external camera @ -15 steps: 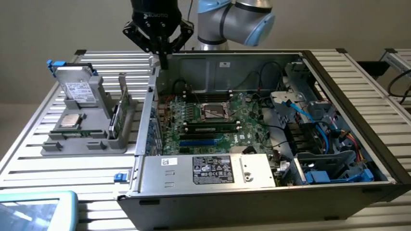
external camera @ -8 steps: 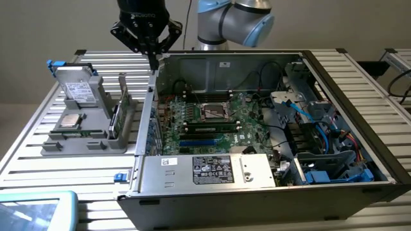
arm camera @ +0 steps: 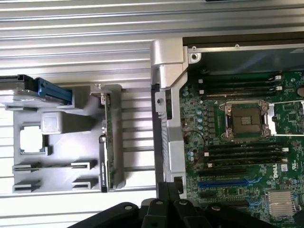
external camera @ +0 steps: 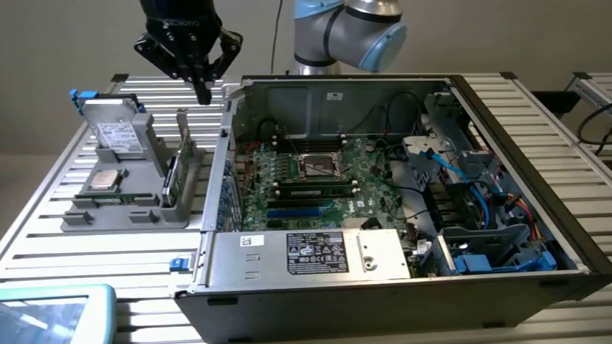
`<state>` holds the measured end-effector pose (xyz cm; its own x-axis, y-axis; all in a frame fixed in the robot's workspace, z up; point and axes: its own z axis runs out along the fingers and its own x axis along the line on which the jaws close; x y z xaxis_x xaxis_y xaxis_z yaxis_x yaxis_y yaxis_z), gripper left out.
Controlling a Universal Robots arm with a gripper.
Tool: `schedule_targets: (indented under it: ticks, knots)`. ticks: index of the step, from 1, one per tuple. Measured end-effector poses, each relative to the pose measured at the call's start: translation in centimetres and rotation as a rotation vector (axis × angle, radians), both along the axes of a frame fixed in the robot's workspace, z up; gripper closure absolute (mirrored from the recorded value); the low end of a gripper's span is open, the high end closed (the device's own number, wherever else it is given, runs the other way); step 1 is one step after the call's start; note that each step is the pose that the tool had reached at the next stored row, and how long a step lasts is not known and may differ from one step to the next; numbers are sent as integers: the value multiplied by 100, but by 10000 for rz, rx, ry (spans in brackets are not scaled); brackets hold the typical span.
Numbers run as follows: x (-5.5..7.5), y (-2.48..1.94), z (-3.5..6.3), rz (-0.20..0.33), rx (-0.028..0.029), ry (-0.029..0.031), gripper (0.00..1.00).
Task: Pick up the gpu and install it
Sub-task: 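Reach for the gpu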
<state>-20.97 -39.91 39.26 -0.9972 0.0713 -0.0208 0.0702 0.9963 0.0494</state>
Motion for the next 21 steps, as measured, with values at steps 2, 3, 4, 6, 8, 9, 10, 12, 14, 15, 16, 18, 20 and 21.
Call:
schedule_targets:
  ticks: [2,3,4,6,8,9,10,12,14,15,16,18,20,21]
  knots:
    - [-68,0,0,1,0,0,89]
    - [-103,0,0,0,0,0,89]
    - [-140,0,0,0,0,-1,89]
    - [-216,0,0,0,0,-2,89]
    - [-295,-1,0,1,0,-2,89]
    - [-339,0,0,0,0,-3,89]
    - [-384,0,0,0,0,-3,89]
    - [-456,-1,0,1,1,-4,89]
    - [-498,-1,0,1,0,-3,89]
    - [-510,-1,-1,0,1,-4,89]
    - [-523,-1,-1,0,1,-3,89]
    - [-558,4,-2,0,1,-3,89]
    - [-600,30,-3,1,0,-3,89]
    - [-618,51,-4,1,1,-3,89]
